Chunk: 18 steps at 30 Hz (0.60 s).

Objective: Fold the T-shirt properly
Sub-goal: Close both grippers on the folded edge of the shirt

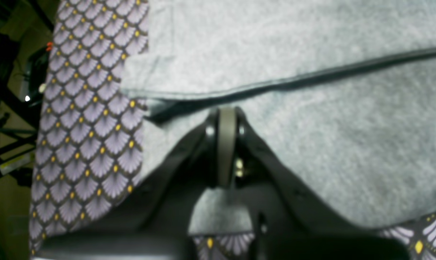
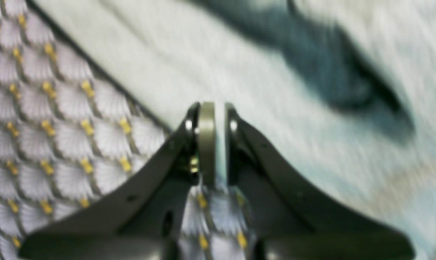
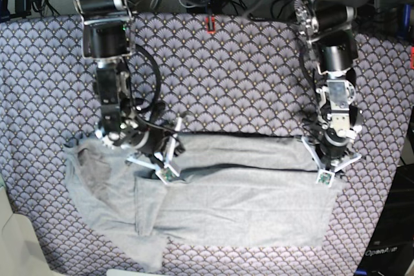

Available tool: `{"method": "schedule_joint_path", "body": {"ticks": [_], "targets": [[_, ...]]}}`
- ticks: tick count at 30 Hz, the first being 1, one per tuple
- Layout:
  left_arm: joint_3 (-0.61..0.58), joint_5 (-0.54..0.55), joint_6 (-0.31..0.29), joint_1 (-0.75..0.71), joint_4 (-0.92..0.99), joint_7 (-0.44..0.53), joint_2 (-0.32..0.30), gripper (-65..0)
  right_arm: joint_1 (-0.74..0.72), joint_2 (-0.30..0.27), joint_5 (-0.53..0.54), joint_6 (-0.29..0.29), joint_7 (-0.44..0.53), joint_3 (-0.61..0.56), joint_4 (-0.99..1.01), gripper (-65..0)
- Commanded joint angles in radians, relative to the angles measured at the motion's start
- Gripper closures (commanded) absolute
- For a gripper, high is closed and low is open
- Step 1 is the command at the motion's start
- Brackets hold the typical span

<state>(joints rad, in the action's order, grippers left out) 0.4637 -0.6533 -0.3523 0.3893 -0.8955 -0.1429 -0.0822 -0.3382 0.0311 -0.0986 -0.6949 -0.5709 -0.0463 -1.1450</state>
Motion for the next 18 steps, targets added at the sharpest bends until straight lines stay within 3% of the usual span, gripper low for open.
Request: {"method": "schedule_joint_path", "body": {"ticks": [1,8,18], "targets": [[-0.001,0.008,0.009,0.029,-0.012,0.022,-0.008,0.0,-0.037,0.003,0.009,-0.003,0.028,0.000,0.020,-2.9],[0.002,0.011,0.011,0.096,0.123,0.022,-0.026,0.0,-0.124,0.025,0.007,-0.003,0.114,-0.002,0.227,-2.9],[0.004,0.014,0.011,0.124,0.146,0.022,-0.027,0.0,-0.244,0.026,0.007,-0.003,0.187,-0.002,0.392,-2.9]]}}
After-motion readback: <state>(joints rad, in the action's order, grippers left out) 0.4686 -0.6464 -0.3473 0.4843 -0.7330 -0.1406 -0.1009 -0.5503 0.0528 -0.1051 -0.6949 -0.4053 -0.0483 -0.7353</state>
